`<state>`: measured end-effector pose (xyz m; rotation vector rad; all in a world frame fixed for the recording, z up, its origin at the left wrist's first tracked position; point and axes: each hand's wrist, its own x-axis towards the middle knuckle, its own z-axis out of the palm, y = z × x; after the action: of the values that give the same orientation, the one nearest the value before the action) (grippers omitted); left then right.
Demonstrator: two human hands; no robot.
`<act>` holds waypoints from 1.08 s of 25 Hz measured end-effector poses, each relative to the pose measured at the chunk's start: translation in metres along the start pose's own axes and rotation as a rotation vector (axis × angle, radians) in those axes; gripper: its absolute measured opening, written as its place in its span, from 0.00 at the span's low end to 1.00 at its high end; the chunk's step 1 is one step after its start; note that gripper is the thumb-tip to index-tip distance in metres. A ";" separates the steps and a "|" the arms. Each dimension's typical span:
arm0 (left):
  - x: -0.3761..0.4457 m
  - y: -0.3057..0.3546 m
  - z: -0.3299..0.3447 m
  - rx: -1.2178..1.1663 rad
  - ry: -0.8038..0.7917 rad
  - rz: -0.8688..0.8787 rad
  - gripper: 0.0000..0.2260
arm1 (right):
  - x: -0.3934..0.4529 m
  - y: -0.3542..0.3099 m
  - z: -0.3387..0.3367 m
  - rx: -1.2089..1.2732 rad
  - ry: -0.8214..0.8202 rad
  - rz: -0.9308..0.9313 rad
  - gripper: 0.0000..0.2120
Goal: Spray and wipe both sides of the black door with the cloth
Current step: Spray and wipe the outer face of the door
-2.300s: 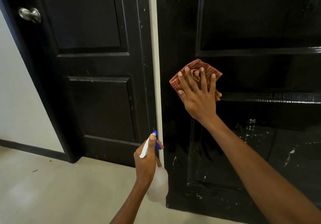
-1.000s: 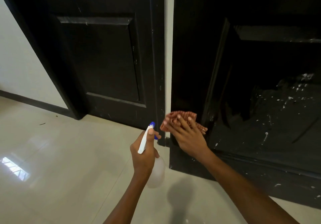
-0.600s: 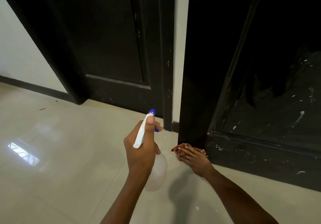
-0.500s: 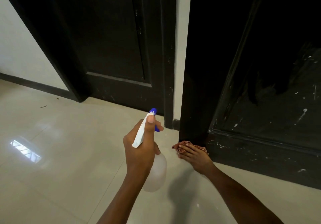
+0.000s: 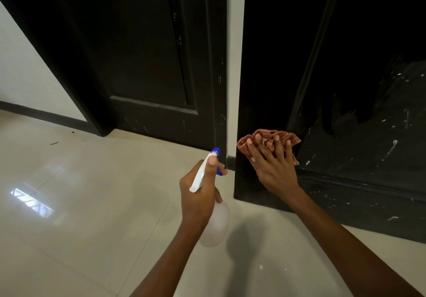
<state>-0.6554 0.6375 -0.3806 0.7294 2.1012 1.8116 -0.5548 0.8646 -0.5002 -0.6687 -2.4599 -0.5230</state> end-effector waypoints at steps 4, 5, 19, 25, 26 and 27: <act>0.000 -0.003 0.009 -0.010 -0.018 -0.013 0.32 | -0.045 -0.024 0.047 0.022 -0.261 -0.105 0.48; 0.001 -0.003 0.009 -0.010 -0.018 -0.008 0.33 | -0.062 -0.032 0.061 0.031 -0.365 -0.138 0.49; -0.008 -0.004 0.027 0.032 -0.147 -0.021 0.22 | -0.157 0.026 0.075 -0.048 -0.664 -0.333 0.31; -0.015 0.002 0.041 0.019 -0.188 -0.057 0.16 | -0.205 0.079 0.037 -0.008 -0.639 -0.062 0.33; -0.015 0.003 0.043 0.020 -0.189 -0.058 0.16 | -0.205 0.075 0.038 0.010 -0.660 -0.052 0.33; -0.015 0.002 0.044 0.023 -0.184 -0.062 0.17 | -0.205 0.067 0.044 0.011 -0.654 -0.063 0.34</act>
<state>-0.6198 0.6662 -0.3882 0.7954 2.0057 1.6252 -0.3840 0.8683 -0.6385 -0.8642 -3.0954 -0.3469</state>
